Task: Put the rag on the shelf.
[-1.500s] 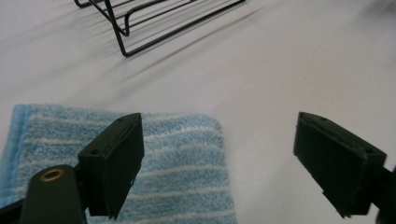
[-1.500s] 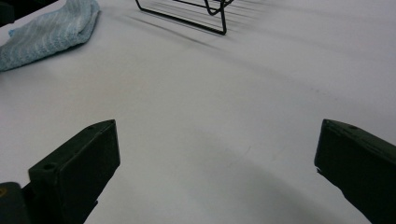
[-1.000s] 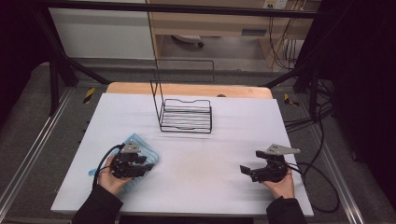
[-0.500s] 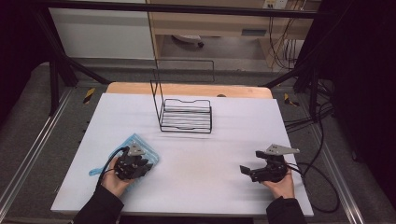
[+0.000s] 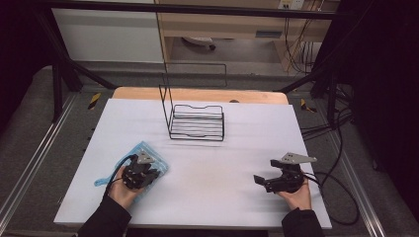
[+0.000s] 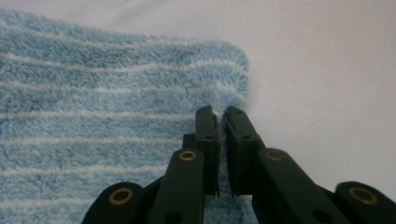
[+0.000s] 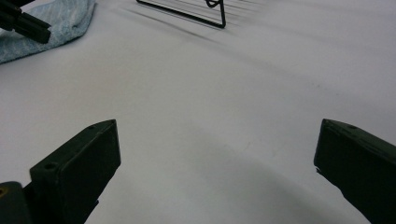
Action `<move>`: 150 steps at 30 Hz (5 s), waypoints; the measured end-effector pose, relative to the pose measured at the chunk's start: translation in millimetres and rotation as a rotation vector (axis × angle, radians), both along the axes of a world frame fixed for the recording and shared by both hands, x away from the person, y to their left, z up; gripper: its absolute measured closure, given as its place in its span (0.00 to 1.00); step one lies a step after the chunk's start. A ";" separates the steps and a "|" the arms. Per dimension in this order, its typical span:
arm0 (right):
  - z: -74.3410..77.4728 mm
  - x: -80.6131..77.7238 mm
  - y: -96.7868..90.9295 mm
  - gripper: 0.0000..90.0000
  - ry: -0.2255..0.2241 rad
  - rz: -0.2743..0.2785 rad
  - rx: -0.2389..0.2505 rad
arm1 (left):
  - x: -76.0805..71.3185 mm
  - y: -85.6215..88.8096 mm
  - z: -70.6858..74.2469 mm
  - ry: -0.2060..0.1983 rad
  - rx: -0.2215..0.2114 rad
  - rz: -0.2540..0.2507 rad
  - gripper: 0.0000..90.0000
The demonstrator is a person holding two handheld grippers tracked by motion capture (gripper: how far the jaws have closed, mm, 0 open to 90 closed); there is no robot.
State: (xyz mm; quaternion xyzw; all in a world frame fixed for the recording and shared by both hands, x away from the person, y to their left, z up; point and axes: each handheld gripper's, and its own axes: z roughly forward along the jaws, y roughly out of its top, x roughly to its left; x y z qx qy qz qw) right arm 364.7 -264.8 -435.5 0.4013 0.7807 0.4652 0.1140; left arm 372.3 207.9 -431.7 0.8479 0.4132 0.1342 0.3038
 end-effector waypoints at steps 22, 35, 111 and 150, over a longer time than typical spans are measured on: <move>-0.7 0.5 0.9 0.01 0.003 0.006 -0.002 | -8.1 -14.5 10.2 0.007 -0.118 0.008 0.95; -1.4 0.5 2.0 0.01 0.007 0.003 -0.002 | -13.5 -48.1 10.6 0.007 -0.123 -0.028 0.95; 8.3 2.2 116.1 0.43 0.054 0.048 0.015 | 7.9 8.1 -7.1 0.103 -0.170 -0.028 0.80; -10.7 25.9 166.4 0.93 0.144 -0.066 0.030 | -5.4 0.5 -3.2 0.088 -0.168 -0.030 0.98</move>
